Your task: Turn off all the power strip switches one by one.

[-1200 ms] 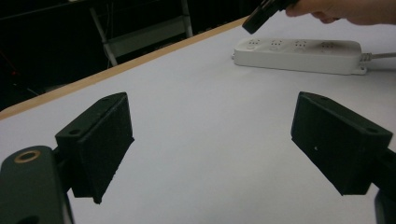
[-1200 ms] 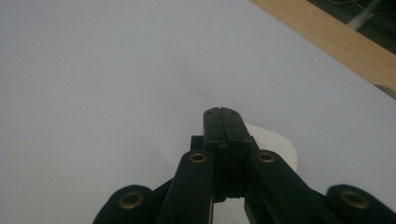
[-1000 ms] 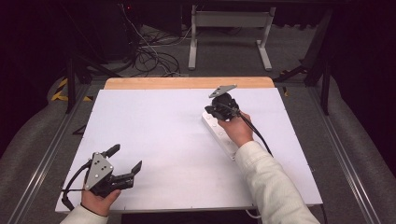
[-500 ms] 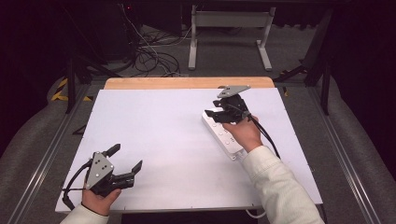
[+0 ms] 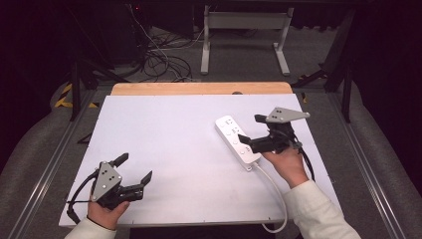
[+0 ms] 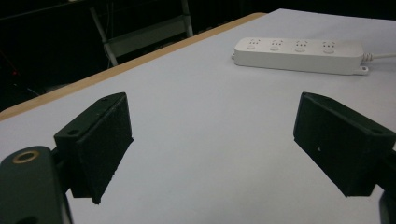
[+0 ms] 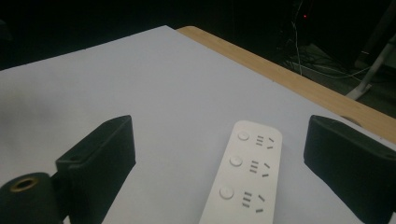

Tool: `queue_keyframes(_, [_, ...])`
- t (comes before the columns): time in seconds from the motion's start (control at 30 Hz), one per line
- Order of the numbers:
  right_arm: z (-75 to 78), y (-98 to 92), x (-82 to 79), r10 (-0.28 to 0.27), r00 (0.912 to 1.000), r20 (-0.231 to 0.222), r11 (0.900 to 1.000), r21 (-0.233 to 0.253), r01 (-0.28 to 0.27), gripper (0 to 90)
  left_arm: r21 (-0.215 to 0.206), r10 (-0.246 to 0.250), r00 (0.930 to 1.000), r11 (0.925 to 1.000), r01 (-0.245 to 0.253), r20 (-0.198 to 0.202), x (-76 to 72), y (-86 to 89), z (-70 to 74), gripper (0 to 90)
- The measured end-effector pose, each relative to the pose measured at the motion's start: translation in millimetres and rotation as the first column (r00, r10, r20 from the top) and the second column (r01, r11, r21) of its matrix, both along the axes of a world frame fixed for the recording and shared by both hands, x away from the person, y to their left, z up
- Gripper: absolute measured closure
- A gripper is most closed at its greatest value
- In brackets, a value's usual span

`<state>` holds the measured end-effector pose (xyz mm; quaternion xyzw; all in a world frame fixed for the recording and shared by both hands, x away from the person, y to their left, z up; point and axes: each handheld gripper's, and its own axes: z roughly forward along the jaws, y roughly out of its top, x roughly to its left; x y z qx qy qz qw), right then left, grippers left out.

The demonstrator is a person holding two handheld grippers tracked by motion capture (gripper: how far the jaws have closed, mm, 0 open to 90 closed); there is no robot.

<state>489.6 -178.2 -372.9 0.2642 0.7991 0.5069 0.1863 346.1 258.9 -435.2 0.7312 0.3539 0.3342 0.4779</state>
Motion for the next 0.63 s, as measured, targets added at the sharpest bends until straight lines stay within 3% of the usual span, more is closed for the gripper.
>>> queue_keyframes(0.17, [-17.8, -24.6, -25.1, 0.003, 0.9994, 0.034, 1.0, 0.022, -0.004, 6.8, 0.016, 0.0, 1.0, 0.9999, -0.001, 0.005, 0.6, -0.1, -0.9, 11.1])
queue_keyframes(0.33, [-43.0, -54.3, -44.7, -0.017, 0.9998, 0.012, 0.997, 0.073, 0.016, 6.1, 0.006, 0.001, 1.0, 1.0, -0.001, 0.002, 0.2, 1.5, -2.2, 10.3])
queue_keyframes(0.43, [-59.6, -68.5, -55.2, -0.039, 0.9987, -0.033, 0.995, 0.086, 0.041, 6.1, 0.026, -0.003, 0.9999, 0.9997, 0.003, 0.011, -1.7, 2.7, -4.0, 10.3])
queue_keyframes(0.5, [-70.6, -73.6, -61.8, -0.037, 0.9979, -0.054, 0.997, 0.071, 0.041, 6.1, 0.036, -0.004, 0.9999, 0.9993, 0.003, 0.011, -3.7, 4.2, -4.5, 10.3])
queue_keyframes(0.63, [-82.9, -77.7, -71.7, -0.054, 0.9965, -0.063, 0.998, 0.018, 0.056, 5.6, -0.031, -0.012, 0.9997, 0.9995, 0.012, -0.021, -5.2, 8.3, -2.3, 10.3])
